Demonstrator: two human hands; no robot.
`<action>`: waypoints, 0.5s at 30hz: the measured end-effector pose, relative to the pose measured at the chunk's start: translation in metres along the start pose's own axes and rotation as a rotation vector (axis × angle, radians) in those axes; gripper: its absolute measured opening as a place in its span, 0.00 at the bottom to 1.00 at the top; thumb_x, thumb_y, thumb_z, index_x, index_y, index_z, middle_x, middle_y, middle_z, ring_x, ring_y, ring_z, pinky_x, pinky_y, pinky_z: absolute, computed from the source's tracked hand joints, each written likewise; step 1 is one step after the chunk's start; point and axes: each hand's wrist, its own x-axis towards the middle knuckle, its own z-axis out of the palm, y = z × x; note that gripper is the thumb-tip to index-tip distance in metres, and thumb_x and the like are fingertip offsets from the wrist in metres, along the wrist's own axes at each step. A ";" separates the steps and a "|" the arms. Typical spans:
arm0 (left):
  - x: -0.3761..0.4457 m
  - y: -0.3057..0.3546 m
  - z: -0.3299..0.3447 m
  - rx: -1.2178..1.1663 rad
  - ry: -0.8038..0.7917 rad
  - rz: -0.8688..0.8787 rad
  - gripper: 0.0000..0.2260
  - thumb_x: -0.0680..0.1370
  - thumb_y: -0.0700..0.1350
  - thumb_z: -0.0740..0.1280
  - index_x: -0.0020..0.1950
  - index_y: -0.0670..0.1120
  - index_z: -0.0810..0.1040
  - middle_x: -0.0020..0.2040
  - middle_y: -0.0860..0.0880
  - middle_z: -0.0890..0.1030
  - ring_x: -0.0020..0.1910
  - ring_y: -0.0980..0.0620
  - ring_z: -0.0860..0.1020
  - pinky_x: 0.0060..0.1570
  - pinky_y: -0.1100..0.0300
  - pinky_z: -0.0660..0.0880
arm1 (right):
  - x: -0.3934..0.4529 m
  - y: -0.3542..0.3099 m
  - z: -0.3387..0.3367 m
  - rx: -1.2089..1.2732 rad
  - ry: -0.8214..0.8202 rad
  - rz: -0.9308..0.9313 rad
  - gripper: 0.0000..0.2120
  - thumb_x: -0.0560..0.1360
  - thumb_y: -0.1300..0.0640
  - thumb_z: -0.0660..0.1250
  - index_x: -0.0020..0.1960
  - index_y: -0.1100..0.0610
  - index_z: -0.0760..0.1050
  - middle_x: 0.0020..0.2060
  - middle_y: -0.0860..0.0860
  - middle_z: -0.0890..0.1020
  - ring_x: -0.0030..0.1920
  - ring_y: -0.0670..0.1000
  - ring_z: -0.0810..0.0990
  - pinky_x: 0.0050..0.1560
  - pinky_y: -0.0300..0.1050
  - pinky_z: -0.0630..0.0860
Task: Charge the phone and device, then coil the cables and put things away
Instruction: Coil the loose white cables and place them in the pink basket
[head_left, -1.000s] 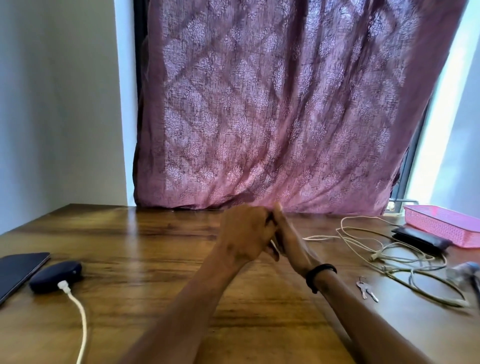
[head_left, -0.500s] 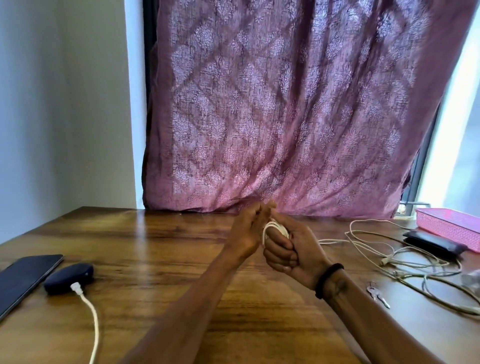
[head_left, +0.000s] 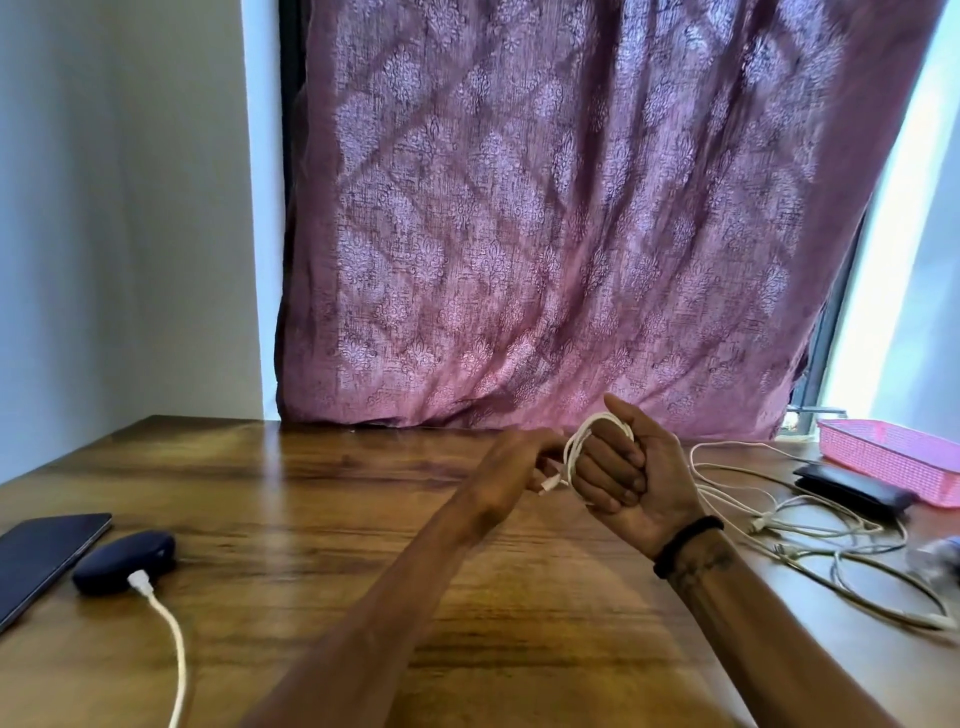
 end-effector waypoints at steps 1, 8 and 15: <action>-0.001 0.001 -0.001 0.001 -0.009 -0.014 0.15 0.85 0.45 0.59 0.47 0.46 0.84 0.34 0.54 0.80 0.37 0.55 0.73 0.38 0.62 0.70 | 0.000 0.000 -0.003 -0.004 0.002 0.007 0.31 0.87 0.48 0.53 0.25 0.52 0.57 0.17 0.49 0.54 0.18 0.48 0.49 0.21 0.42 0.46; 0.002 -0.015 -0.004 0.328 0.008 0.245 0.13 0.84 0.46 0.65 0.40 0.53 0.78 0.30 0.59 0.74 0.32 0.64 0.70 0.35 0.65 0.66 | 0.002 0.006 -0.016 -0.028 0.055 0.051 0.32 0.87 0.47 0.56 0.25 0.53 0.59 0.16 0.50 0.56 0.16 0.49 0.52 0.19 0.41 0.51; 0.006 -0.037 0.005 0.934 0.229 0.473 0.18 0.86 0.53 0.50 0.47 0.46 0.74 0.43 0.47 0.79 0.44 0.44 0.75 0.49 0.43 0.73 | 0.005 0.018 -0.007 -0.134 0.308 -0.101 0.31 0.83 0.49 0.64 0.23 0.53 0.60 0.14 0.48 0.61 0.13 0.45 0.59 0.18 0.36 0.52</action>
